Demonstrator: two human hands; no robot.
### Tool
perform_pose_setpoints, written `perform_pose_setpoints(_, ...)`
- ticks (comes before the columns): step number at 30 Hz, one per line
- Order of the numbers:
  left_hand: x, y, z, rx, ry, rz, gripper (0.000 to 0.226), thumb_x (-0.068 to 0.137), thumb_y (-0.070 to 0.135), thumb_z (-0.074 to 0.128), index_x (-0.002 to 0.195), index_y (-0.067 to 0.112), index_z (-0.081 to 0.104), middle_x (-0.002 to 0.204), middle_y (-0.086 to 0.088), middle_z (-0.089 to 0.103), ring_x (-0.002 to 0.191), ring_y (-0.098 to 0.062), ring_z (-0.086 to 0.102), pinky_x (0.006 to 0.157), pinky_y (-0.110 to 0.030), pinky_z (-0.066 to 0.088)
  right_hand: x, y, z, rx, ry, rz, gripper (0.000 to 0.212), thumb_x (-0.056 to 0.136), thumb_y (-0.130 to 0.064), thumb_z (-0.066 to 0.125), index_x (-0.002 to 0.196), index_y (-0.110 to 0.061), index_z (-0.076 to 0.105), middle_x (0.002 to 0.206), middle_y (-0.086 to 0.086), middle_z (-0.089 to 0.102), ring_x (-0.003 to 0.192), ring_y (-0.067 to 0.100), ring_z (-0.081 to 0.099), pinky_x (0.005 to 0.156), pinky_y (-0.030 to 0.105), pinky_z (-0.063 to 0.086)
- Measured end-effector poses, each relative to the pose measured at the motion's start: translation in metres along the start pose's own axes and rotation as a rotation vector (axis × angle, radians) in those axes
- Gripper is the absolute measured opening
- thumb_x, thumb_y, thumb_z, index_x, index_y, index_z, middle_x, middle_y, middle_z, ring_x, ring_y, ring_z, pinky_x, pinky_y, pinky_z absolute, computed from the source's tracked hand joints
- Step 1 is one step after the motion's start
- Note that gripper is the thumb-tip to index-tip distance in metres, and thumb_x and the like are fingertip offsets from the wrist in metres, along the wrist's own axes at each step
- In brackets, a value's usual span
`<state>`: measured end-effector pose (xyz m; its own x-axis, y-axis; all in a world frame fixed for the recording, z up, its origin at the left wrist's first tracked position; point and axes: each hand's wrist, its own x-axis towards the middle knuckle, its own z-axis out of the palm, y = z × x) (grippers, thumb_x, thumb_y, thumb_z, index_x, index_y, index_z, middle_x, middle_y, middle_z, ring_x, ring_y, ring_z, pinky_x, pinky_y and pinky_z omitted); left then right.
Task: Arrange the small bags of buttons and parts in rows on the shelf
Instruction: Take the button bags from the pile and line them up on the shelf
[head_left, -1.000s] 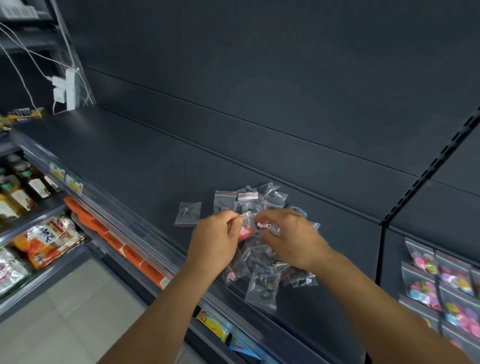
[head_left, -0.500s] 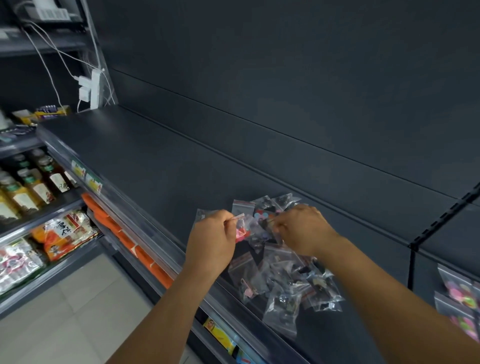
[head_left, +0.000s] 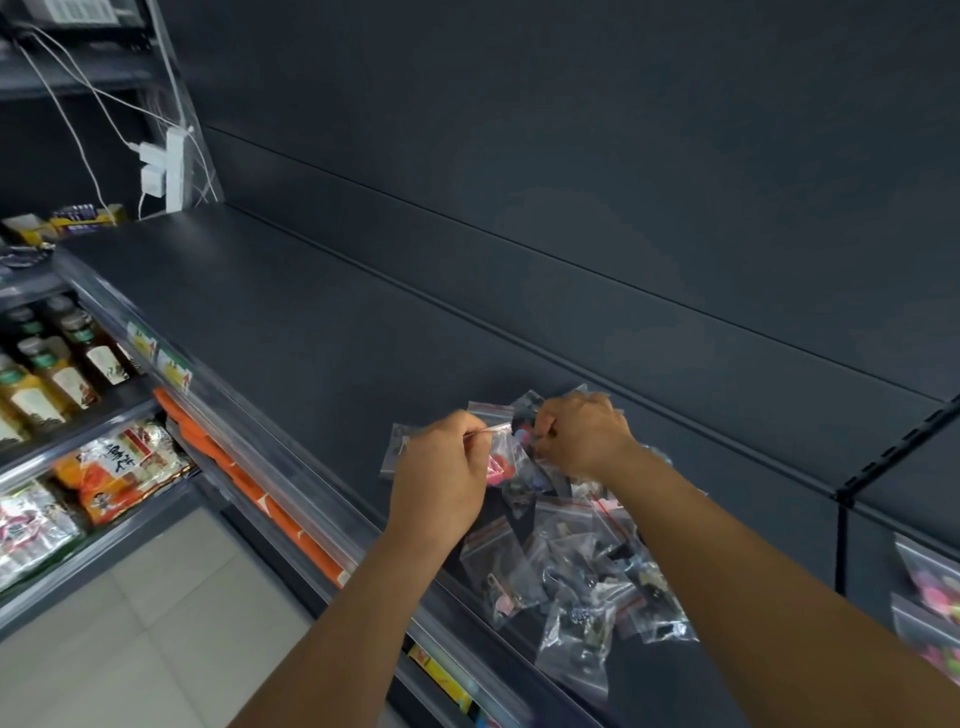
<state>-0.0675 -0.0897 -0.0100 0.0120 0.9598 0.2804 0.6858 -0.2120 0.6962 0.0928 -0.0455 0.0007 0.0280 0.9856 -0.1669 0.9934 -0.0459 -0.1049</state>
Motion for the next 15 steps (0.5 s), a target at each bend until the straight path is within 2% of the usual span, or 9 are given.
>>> perform_pose_setpoints(4,0.001,0.000,0.000,-0.042,-0.008,-0.019,0.016,0.094,0.023,0.054,0.083,0.018,0.064,0.063,0.008,0.060,0.053,-0.005,0.055,0.049,-0.015,0.040,-0.003,-0.001,0.001,0.036,0.036,-0.008,0.030,0.090,-0.044,0.054,0.106,-0.019,0.060,0.114,0.007,0.061,0.118,0.027,0.046,0.098,0.036,0.037)
perform_pose_setpoints(6,0.002,0.000,-0.002,-0.056,-0.013,-0.023,0.020,0.095,0.026,0.052,0.080,0.017,0.062,0.058,0.010,0.056,0.048,-0.005,0.051,0.048,-0.014,0.038,-0.003,0.000,0.003,0.140,0.111,0.012,0.019,0.089,-0.038,0.057,0.099,-0.022,0.060,0.106,0.005,0.065,0.111,0.025,0.052,0.096,0.034,0.040)
perform_pose_setpoints(7,0.003,0.000,-0.004,-0.063,-0.010,-0.022,0.022,0.096,0.026,0.051,0.078,0.018,0.061,0.056,0.010,0.054,0.048,-0.005,0.050,0.047,-0.014,0.037,-0.003,0.001,0.004,0.232,0.142,0.035,0.012,0.088,-0.031,0.057,0.097,-0.024,0.060,0.102,0.003,0.067,0.108,0.024,0.055,0.093,0.033,0.044)
perform_pose_setpoints(9,0.006,0.001,-0.007,-0.092,0.005,-0.014,0.026,0.096,0.025,0.050,0.072,0.018,0.057,0.054,0.010,0.051,0.046,-0.005,0.047,0.049,-0.016,0.038,-0.005,0.004,0.001,0.442,0.151,0.085,0.018,0.088,-0.018,0.053,0.101,-0.026,0.062,0.094,0.001,0.068,0.094,0.020,0.060,0.079,0.030,0.049)
perform_pose_setpoints(11,0.009,0.003,-0.009,-0.126,0.017,-0.019,0.029,0.096,0.025,0.049,0.069,0.016,0.054,0.052,0.009,0.049,0.045,-0.007,0.044,0.047,-0.017,0.036,-0.012,0.007,-0.003,0.713,0.136,0.105,0.016,0.088,-0.015,0.056,0.097,-0.022,0.067,0.082,-0.003,0.066,0.075,0.013,0.059,0.065,0.026,0.048)
perform_pose_setpoints(13,0.012,0.007,-0.010,-0.149,0.023,-0.026,0.031,0.096,0.026,0.049,0.067,0.016,0.052,0.051,0.008,0.048,0.045,-0.007,0.043,0.047,-0.017,0.033,-0.022,0.008,-0.012,0.965,0.151,0.107,0.004,0.085,-0.017,0.066,0.086,-0.020,0.069,0.072,-0.004,0.064,0.061,0.006,0.055,0.059,0.022,0.047)
perform_pose_setpoints(15,0.015,0.011,-0.010,-0.185,0.013,-0.030,0.029,0.096,0.025,0.049,0.069,0.016,0.054,0.056,0.007,0.053,0.051,-0.008,0.048,0.048,-0.018,0.033,-0.031,0.010,-0.020,1.113,0.182,0.096,0.004,0.084,-0.013,0.068,0.082,-0.015,0.065,0.067,-0.005,0.059,0.047,0.000,0.048,0.048,0.016,0.042)
